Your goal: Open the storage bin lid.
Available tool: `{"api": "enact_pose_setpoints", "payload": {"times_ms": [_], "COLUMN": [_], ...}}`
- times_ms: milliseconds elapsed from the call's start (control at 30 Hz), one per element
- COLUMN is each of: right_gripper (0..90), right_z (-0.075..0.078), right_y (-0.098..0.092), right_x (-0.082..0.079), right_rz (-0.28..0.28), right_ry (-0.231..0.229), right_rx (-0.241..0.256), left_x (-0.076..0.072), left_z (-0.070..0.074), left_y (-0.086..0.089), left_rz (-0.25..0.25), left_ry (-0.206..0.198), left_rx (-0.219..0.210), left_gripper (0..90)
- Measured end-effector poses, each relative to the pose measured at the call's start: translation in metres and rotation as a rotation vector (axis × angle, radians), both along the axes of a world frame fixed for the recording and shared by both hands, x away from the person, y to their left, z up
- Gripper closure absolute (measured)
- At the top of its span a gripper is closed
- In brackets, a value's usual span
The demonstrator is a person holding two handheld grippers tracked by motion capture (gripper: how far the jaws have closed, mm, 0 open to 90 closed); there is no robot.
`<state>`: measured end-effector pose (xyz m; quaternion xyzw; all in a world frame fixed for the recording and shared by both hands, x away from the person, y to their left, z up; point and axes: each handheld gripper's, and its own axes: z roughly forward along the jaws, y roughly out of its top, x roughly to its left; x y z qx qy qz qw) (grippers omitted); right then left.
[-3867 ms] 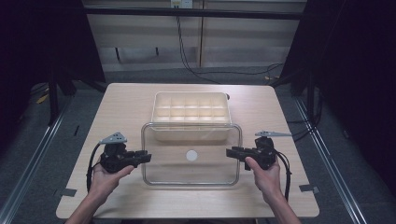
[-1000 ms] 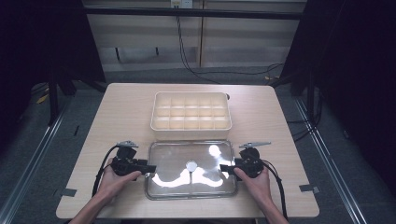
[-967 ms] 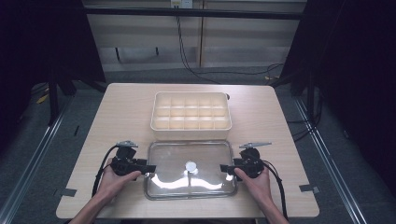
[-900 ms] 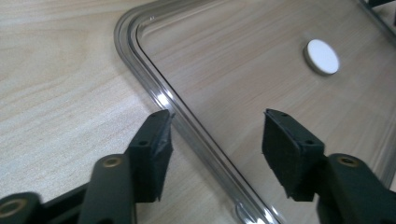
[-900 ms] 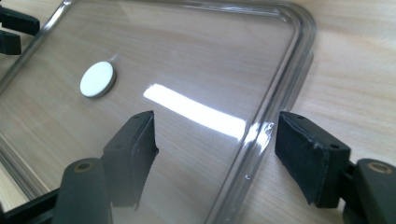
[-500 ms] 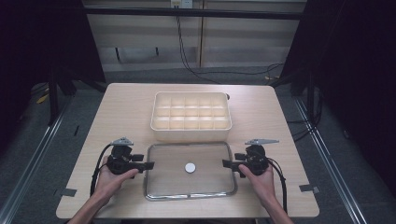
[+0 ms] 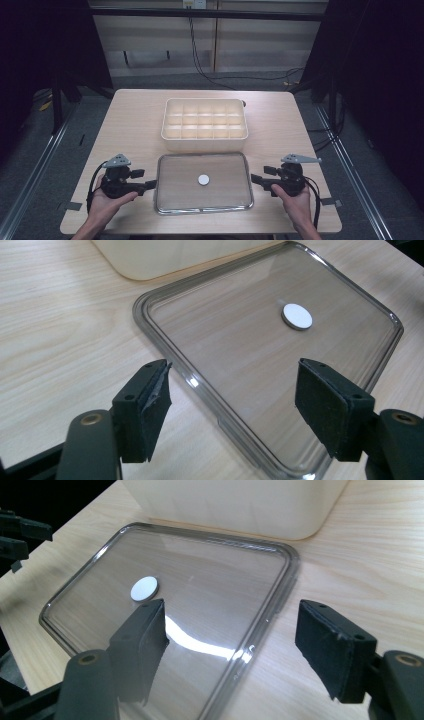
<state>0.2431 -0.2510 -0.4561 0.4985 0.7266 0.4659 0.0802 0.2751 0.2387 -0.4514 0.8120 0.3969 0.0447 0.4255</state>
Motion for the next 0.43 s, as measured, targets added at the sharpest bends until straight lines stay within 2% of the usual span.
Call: {"api": "enact_pose_setpoints", "payload": {"times_ms": [133,167,233,300,367,433], "right_gripper": [28.3,28.3,28.3,28.3,28.1,28.0], "right_z": [0.002,0.002,0.001,-0.004,-0.007,-0.006], "right_y": [-0.012,-0.016,-0.023,-0.03,-0.032,-0.033], "right_x": [-0.013,-0.015,-0.02,-0.02,-0.019,-0.018], "right_rz": [-0.028,-0.037,-0.062,-0.079,-0.097,-0.102], "right_ry": [-0.021,-0.023,-0.028,-0.013,-0.014,-0.022], "right_rx": [-0.006,0.005,0.012,0.053,0.039,0.02], "left_x": [-0.009,-0.011,-0.01,-0.012,-0.01,-0.008], "left_z": [0.001,0.0,-0.003,-0.007,-0.009,-0.011], "left_y": [0.008,0.011,0.018,0.027,0.033,0.036], "left_rz": [0.008,0.017,0.011,0.066,0.066,0.091], "left_ry": [-0.013,-0.013,0.006,-0.019,-0.011,-0.017], "left_rx": [0.015,0.009,0.033,0.003,0.0,-0.01], "left_gripper": [30.0,29.9,30.4,31.0,30.4,30.2]}}
